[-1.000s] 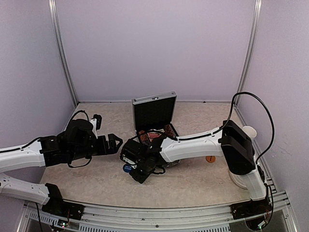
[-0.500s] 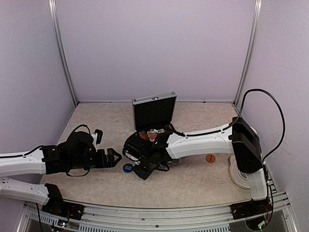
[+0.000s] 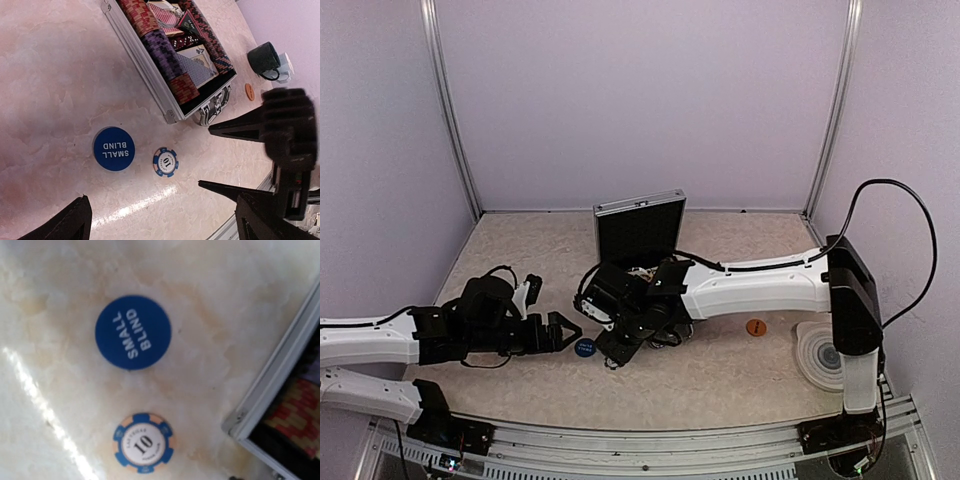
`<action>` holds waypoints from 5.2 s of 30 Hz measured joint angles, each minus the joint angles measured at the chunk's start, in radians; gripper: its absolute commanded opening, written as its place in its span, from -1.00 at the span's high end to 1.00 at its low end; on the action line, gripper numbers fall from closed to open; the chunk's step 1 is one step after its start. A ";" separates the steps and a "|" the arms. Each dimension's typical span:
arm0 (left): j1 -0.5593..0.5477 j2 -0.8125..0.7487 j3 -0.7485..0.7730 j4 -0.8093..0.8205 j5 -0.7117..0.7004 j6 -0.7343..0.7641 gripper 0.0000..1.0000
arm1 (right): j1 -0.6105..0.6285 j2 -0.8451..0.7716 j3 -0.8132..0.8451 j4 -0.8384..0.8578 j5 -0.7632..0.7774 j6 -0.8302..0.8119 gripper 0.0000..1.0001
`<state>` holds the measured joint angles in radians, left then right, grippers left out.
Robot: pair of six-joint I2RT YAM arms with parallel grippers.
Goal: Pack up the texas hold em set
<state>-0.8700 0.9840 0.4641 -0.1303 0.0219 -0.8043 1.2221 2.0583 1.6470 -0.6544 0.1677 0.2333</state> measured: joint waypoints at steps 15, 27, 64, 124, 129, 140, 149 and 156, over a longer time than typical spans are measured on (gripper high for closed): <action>0.000 -0.004 0.000 0.027 0.004 -0.001 -0.98 | 0.000 0.178 0.092 -0.121 -0.089 0.006 -0.50; 0.000 -0.021 -0.009 0.028 0.000 -0.003 -0.98 | -0.017 0.231 0.181 -0.172 -0.130 0.005 -0.18; 0.127 -0.065 -0.071 0.106 0.171 0.050 -0.98 | -0.016 0.359 0.495 -0.336 -0.093 -0.031 -0.21; 0.129 -0.151 -0.003 -0.085 0.128 0.081 -0.98 | -0.039 0.299 0.425 -0.364 -0.119 0.039 -0.26; 0.129 -0.145 -0.003 -0.080 0.129 0.089 -0.98 | -0.052 0.290 0.420 -0.352 -0.146 0.046 -0.26; 0.138 -0.145 -0.003 -0.080 0.132 0.099 -0.98 | -0.074 0.290 0.311 -0.343 -0.215 0.049 -0.26; 0.142 -0.145 -0.003 -0.080 0.132 0.100 -0.98 | -0.085 0.316 0.358 -0.360 -0.257 0.043 -0.26; 0.145 -0.145 -0.003 -0.080 0.133 0.100 -0.98 | -0.085 0.369 0.454 -0.419 -0.259 0.033 -0.23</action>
<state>-0.7250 0.8391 0.4614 -0.2108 0.1551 -0.7044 1.1366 2.4275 2.1014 -1.0733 -0.0914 0.2665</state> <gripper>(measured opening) 0.989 0.624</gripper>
